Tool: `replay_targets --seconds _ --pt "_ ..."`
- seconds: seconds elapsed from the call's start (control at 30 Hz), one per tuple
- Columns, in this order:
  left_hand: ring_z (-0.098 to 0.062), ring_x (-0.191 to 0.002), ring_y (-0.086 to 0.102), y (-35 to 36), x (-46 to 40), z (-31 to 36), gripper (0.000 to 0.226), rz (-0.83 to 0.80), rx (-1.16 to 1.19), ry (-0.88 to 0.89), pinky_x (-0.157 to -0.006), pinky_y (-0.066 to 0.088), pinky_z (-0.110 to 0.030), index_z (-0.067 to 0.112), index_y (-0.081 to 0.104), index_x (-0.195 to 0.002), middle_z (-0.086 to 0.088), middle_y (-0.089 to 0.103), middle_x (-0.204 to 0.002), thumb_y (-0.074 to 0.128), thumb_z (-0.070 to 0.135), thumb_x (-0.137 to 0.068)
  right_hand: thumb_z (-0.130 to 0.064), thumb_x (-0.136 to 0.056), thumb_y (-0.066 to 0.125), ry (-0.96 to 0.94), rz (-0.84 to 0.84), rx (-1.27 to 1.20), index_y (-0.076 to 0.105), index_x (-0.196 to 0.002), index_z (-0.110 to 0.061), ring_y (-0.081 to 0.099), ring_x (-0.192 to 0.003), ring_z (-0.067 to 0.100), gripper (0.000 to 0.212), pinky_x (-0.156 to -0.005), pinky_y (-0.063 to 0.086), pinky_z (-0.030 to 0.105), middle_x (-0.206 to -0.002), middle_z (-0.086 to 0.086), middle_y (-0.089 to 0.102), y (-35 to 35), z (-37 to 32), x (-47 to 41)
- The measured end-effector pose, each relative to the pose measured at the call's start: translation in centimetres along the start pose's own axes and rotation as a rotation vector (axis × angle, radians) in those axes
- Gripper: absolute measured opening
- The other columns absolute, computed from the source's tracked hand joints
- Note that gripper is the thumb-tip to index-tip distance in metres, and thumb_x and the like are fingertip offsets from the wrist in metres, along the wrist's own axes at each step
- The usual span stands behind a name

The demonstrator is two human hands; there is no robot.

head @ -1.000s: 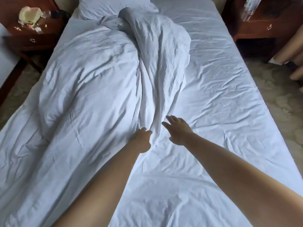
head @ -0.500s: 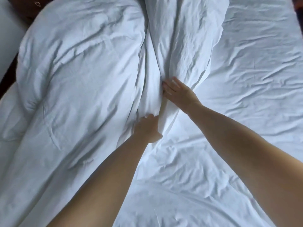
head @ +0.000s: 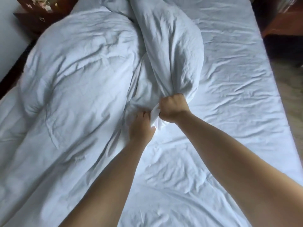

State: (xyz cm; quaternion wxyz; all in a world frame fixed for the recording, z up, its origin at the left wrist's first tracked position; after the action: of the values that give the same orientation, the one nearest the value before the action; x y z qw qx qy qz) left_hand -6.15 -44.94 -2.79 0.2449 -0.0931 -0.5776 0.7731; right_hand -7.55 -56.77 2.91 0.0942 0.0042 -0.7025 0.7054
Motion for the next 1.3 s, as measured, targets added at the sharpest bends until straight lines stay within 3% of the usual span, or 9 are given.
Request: replay_targets --seconds 0.17,0.3,0.47,0.6,0.7,0.83,1.0,1.13,1.3 --pt "-0.032 -0.095 0.064 -1.1 4.7 2.2 0.022 -0.285 0.116 -0.024 -0.075 0.052 -0.034 0.012 0.063 -0.102 -0.01 0.067 -0.101 0.053 0.019 -0.083 -0.027 -0.084 0.047 0.006 -0.075 0.105 0.066 -0.107 -0.018 0.064 -0.1 0.025 0.031 -0.074 0.036 0.031 -0.106 0.003 0.068 -1.9 -0.1 6.6" --pt "-0.028 -0.102 0.063 -1.7 11.1 2.7 0.025 -0.428 0.222 -0.034 -0.087 0.052 -0.039 0.017 0.065 -0.105 -0.007 0.067 -0.111 0.056 0.025 -0.082 -0.031 -0.085 0.047 0.029 -0.112 0.09 0.065 -0.108 -0.019 0.063 -0.103 0.025 0.032 -0.078 0.039 0.031 -0.109 0.002 0.068 -2.9 -1.9 13.4" --pt "-0.026 -0.109 0.06 -5.7 20.3 3.2 0.033 -0.439 0.226 -0.024 -0.095 0.048 -0.037 0.011 0.062 -0.118 -0.011 0.064 -0.12 0.056 0.019 -0.086 -0.041 -0.089 0.045 0.118 -0.089 -0.003 0.064 -0.11 -0.017 0.06 -0.109 0.026 0.037 -0.085 0.042 0.031 -0.114 0.004 0.066 -6.0 -5.4 23.1" --pt "-0.026 -0.109 0.06 -8.0 28.7 3.1 0.033 -0.453 0.17 -0.003 -0.088 0.046 -0.031 0.013 0.062 -0.118 -0.011 0.065 -0.118 0.057 0.017 -0.085 -0.045 -0.088 0.046 0.15 -0.096 -0.019 0.063 -0.112 -0.016 0.06 -0.11 0.027 0.041 -0.088 0.043 0.032 -0.117 0.006 0.065 -7.3 -9.1 31.2" --pt "-0.026 -0.108 0.06 -7.5 36.1 2.6 0.033 -0.512 0.093 0.027 -0.079 0.042 -0.025 0.009 0.06 -0.117 -0.009 0.063 -0.118 0.059 0.017 -0.085 -0.048 -0.088 0.045 0.136 -0.123 -0.03 0.063 -0.114 -0.016 0.06 -0.11 0.028 0.045 -0.088 0.044 0.032 -0.118 0.007 0.065 -6.1 -12.5 38.1" --pt "-0.026 -0.108 0.06 -4.8 43.4 1.7 0.035 -0.615 -0.02 0.031 -0.085 0.045 -0.028 0.011 0.057 -0.121 -0.01 0.062 -0.121 0.057 0.019 -0.086 -0.054 -0.09 0.041 0.108 -0.234 -0.025 0.062 -0.117 -0.016 0.059 -0.112 0.027 0.051 -0.089 0.044 0.034 -0.121 0.007 0.063 -2.3 -15.7 45.4" --pt "-0.027 -0.104 0.061 -3.3 47.8 2.2 0.03 -0.633 -0.123 0.021 -0.081 0.044 -0.03 0.016 0.058 -0.117 -0.007 0.063 -0.117 0.052 0.03 -0.091 -0.062 -0.089 0.04 0.086 -0.329 -0.01 0.06 -0.117 -0.018 0.059 -0.112 0.026 0.056 -0.089 0.044 0.035 -0.12 0.004 0.063 0.8 -16.0 49.3" --pt "-0.028 -0.104 0.061 -3.7 49.1 3.9 0.029 -0.598 -0.152 0.011 -0.077 0.045 -0.029 0.013 0.058 -0.117 -0.009 0.061 -0.118 0.051 0.025 -0.091 -0.082 -0.076 0.04 0.042 -0.365 -0.04 0.063 -0.103 -0.016 0.062 -0.1 0.025 0.075 -0.076 0.043 0.033 -0.106 0.004 0.066 1.0 -14.6 49.5" --pt "-0.025 -0.084 0.061 -4.5 49.9 7.2 0.029 -0.635 -0.1 -0.076 -0.062 0.045 -0.025 0.013 0.058 -0.113 -0.012 0.063 -0.111 0.046 0.024 -0.089 -0.072 -0.065 0.065 -0.094 -0.392 0.001 0.062 -0.11 -0.017 0.063 -0.099 0.024 0.071 -0.077 0.045 0.031 -0.104 0.003 0.066 0.1 -11.8 49.7"
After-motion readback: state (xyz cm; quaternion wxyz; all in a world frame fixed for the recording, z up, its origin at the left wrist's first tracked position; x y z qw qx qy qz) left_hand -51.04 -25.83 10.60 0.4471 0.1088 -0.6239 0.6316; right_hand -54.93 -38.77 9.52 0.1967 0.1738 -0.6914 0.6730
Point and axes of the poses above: each hand's wrist, its own x-axis away from the middle knuckle, its own y-axis out of the palm, z = x × y, the point moved 6 cm from there along -x, towards the middle knuckle
